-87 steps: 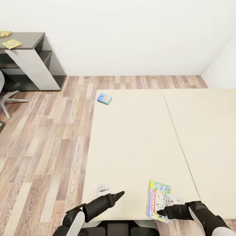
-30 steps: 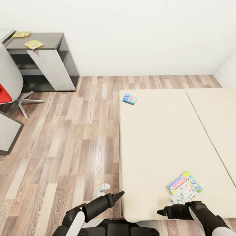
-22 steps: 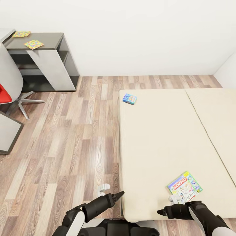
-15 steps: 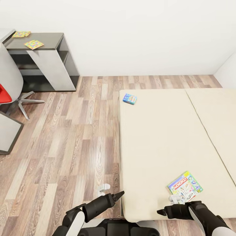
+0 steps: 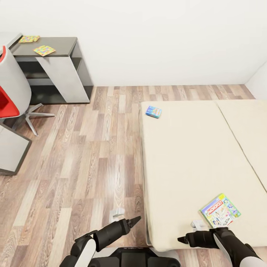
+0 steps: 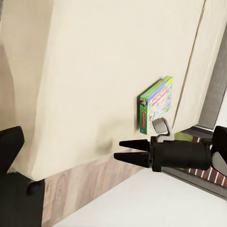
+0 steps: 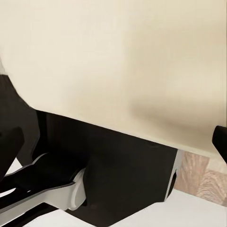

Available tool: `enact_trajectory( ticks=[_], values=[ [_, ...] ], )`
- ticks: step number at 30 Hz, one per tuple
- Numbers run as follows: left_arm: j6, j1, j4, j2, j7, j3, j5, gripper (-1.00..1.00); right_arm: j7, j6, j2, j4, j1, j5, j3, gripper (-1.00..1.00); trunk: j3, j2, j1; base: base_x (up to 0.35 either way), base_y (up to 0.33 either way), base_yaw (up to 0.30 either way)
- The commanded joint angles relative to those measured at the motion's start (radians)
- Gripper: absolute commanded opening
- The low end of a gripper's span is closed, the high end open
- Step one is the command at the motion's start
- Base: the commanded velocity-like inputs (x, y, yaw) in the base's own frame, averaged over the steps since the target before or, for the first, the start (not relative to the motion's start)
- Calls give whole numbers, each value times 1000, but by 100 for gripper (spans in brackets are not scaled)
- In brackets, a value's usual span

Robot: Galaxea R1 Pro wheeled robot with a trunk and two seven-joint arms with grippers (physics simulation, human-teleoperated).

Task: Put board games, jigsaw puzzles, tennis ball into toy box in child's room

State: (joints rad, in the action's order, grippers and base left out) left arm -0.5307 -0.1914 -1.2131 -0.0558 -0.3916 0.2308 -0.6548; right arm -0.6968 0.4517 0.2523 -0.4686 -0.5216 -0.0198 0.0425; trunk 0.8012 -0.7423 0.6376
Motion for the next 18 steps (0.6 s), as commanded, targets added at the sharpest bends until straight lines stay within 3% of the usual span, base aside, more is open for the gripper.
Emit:
enact_trajectory(
  ticks=[1,18],
  values=[
    [-8,0,0,0,0,-1,-8,100,-3,5,1,-2,0,-2,3,100,1,-1,0,0,264,0],
    [-8,0,0,0,0,-1,-8,100,-3,4,2,-3,0,-2,2,100,1,-1,0,0,279,0]
  ],
)
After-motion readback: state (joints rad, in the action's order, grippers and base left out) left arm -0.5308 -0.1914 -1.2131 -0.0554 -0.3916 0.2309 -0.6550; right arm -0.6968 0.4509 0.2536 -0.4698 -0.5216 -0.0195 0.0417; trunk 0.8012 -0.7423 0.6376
